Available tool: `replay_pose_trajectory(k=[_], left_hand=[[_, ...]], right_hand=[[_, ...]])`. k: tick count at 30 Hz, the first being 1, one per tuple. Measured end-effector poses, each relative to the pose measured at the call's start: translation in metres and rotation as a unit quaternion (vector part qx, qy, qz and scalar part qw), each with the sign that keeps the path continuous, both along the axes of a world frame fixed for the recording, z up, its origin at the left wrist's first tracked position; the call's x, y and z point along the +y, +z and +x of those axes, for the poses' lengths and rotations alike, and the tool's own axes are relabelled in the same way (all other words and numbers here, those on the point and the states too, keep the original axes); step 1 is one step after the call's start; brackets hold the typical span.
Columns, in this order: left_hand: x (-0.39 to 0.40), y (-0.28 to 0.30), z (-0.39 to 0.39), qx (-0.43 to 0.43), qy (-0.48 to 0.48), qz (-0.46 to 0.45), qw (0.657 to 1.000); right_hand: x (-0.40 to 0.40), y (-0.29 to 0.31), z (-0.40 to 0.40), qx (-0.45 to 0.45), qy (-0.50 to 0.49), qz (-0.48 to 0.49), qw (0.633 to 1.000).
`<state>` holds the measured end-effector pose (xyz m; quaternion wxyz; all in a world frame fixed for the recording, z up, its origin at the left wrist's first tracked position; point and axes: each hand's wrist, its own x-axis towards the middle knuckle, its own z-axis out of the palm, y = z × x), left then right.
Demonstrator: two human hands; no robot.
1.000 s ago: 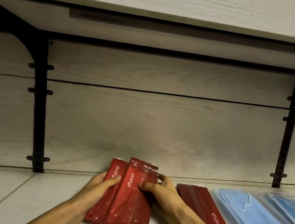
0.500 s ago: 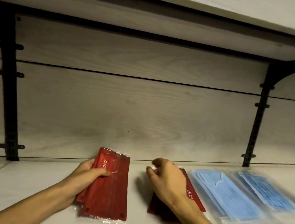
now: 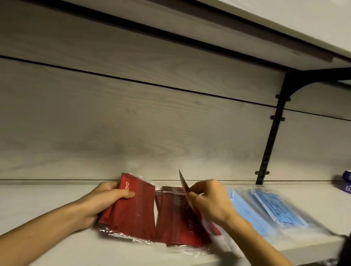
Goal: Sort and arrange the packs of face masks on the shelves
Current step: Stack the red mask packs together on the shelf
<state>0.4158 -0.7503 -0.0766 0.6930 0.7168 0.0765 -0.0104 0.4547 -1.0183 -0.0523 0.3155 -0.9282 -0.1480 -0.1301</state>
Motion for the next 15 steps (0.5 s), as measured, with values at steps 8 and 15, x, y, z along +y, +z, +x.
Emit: replay_pose_trajectory(k=[8,15], left_hand=[[0.026,0.012,-0.006,0.055,0.017,-0.087,0.995],[0.022,0.017,-0.011,0.069,-0.021,-0.101,0.992]], right_hand=[[0.015,0.000,-0.009,-0.059,0.127,0.076,0.987],[0.041,-0.028,-0.023,-0.150,0.224,-0.060,0.961]])
